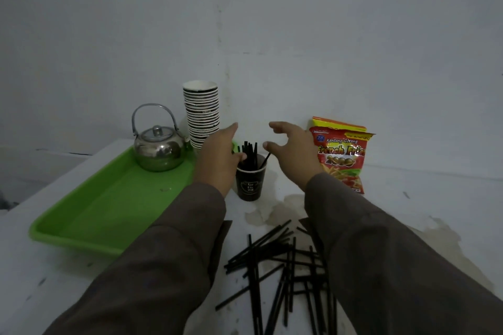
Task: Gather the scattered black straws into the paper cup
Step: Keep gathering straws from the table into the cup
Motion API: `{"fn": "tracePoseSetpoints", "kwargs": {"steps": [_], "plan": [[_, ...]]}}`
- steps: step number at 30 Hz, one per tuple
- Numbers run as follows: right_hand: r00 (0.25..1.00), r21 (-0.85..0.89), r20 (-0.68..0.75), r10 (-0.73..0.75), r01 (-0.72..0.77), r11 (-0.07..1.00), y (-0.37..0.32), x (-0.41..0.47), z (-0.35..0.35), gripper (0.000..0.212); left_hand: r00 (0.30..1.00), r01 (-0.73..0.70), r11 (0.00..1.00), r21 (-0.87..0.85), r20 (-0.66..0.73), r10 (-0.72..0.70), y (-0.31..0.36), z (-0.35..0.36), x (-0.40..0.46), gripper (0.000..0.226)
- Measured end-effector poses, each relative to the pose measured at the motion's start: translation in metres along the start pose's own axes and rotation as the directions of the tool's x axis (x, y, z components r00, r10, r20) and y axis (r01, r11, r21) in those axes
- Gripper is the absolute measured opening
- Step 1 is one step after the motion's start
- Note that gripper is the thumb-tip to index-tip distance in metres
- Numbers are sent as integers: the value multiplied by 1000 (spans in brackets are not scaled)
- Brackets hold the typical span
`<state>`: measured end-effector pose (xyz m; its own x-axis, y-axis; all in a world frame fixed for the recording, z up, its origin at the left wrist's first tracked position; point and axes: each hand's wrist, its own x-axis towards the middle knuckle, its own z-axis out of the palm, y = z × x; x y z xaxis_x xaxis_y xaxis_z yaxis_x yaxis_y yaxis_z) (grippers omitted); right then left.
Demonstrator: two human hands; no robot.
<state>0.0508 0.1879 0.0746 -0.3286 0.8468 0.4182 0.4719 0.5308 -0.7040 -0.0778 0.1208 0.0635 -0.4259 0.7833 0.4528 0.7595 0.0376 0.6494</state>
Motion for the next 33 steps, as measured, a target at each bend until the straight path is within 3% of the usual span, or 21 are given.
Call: {"fn": "tracePoseSetpoints", "kwargs": {"steps": [3, 7, 11, 17, 21, 25, 29, 33], "plan": [[998, 58, 26, -61, 60, 997, 5, -36, -19, 33, 991, -134, 991, 12, 8, 134, 8, -7, -38, 58], [990, 35, 134, -43, 39, 999, 32, -105, -36, 19, 960, -207, 977, -51, 184, 213, 6, 3, -104, 32], [973, -72, 230, -17, 34, 997, 56, -162, -49, 18, 893, -275, 960, -54, 356, 276, 4, 20, -151, 24], [980, -172, 125, -157, 177, 969, 76, -206, -65, 17, 806, -366, 930, -47, 484, 342, 10, 31, -178, 24], [961, -228, 162, -223, 257, 939, 77, -209, -67, 19, 813, -388, 922, -12, 466, 348, 12, 35, -182, 22], [911, -320, 306, -276, 372, 871, 82, -211, -61, 23, 837, -365, 931, 26, 447, 316, 11, 32, -181, 19], [855, -412, 435, -282, 468, 782, 81, -214, -61, 42, 890, -315, 942, 114, 381, 252, 9, 26, -178, 19], [838, -406, 467, -283, 487, 774, 79, -211, -61, 37, 939, -234, 955, 183, 297, 173, 10, 29, -180, 26]]}}
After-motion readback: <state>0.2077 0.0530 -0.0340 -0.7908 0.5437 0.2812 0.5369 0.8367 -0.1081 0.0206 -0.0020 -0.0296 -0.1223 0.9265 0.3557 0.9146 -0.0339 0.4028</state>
